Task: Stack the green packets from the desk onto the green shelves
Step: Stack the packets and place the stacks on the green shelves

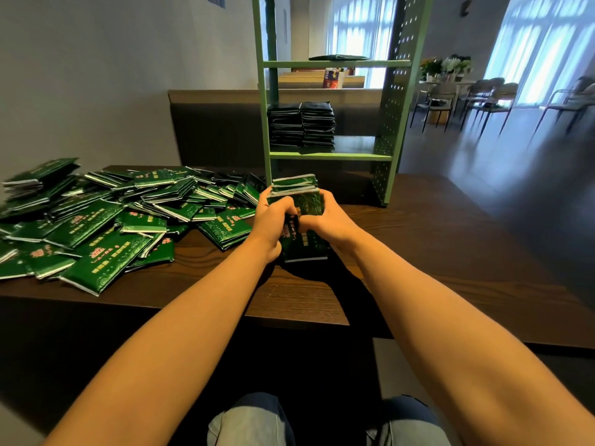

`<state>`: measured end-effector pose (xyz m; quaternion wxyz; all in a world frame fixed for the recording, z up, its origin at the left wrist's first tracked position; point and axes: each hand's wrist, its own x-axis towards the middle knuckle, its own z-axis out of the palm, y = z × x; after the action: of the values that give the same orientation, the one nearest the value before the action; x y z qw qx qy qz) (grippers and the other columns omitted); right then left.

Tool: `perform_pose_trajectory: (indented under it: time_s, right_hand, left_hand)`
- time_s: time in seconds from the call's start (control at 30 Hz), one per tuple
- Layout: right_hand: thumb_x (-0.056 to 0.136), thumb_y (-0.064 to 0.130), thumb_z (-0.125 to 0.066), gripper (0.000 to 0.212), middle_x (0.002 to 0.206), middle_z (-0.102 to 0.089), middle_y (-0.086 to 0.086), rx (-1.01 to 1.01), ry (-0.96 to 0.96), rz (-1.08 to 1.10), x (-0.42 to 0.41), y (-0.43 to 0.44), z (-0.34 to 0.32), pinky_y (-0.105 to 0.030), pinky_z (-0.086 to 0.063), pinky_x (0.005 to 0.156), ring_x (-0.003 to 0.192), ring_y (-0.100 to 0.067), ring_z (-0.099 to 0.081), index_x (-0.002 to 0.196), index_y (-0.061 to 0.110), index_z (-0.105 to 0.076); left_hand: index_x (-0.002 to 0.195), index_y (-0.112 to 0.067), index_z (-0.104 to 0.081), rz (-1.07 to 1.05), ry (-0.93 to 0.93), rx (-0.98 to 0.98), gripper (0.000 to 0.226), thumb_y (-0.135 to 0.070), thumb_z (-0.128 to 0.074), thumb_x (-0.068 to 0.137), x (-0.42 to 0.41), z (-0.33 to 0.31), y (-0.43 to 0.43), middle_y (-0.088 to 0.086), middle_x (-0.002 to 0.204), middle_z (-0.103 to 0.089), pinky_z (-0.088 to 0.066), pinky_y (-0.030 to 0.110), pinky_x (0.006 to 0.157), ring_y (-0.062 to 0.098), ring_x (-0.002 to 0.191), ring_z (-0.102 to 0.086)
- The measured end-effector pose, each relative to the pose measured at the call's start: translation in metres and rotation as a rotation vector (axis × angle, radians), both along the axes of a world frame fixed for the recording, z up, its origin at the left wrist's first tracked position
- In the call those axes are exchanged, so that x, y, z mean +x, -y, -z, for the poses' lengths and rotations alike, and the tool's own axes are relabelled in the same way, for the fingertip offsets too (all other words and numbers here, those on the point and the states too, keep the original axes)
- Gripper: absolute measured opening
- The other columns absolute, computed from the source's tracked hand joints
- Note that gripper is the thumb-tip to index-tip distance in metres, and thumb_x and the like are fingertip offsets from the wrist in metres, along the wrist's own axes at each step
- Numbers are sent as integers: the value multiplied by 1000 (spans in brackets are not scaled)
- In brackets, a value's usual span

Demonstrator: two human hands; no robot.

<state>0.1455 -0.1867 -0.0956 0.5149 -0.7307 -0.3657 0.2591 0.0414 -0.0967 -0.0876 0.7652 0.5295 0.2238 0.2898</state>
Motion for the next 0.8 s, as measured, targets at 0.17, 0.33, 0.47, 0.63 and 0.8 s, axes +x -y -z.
perform_pose_trajectory:
  time_s: [0.17,0.33,0.47,0.63,0.8]
  right_hand:
    - [81,12,-80,86,121,-54,0,-23,82,-35,1,2,-4,-26,-50,80,109,-13,-59,150,14,-28]
    - [81,5,-78,84,122,-55,-2,-102,188,-70,7,9,-17,-23,-49,76,103,-11,-59,150,14,-33]
    - [80,13,-81,86,130,-59,-7,-199,410,-48,17,16,-37,-32,-52,93,112,-22,-61,152,17,-36]
    - [79,25,-85,84,125,-58,-7,-505,640,-153,22,18,-61,-37,-50,90,110,-25,-58,147,15,-38]
    - [72,33,-91,85,120,-59,-4,-695,710,-221,15,5,-60,-44,-54,98,107,-24,-61,139,17,-41]
  left_hand:
    - [135,3,-47,2,12,-158,95,-11,-61,42,-1,1,-5,20,111,-57,-57,48,73,35,96,-62]
    - [140,-10,-48,44,30,-247,101,-11,-68,41,-2,11,-6,26,132,-57,-53,56,89,41,106,-63]
    - [148,-21,-32,-14,-114,171,85,-10,-68,72,-12,7,-11,19,137,-51,-54,43,87,32,117,-57]
    - [157,-16,-12,110,-437,1150,103,-14,-77,77,-15,-20,-35,10,159,-20,-28,42,117,25,147,-22]
    - [158,-13,-2,469,-968,1504,111,-30,-79,79,3,-39,-20,13,161,-15,-32,47,116,33,147,-23]
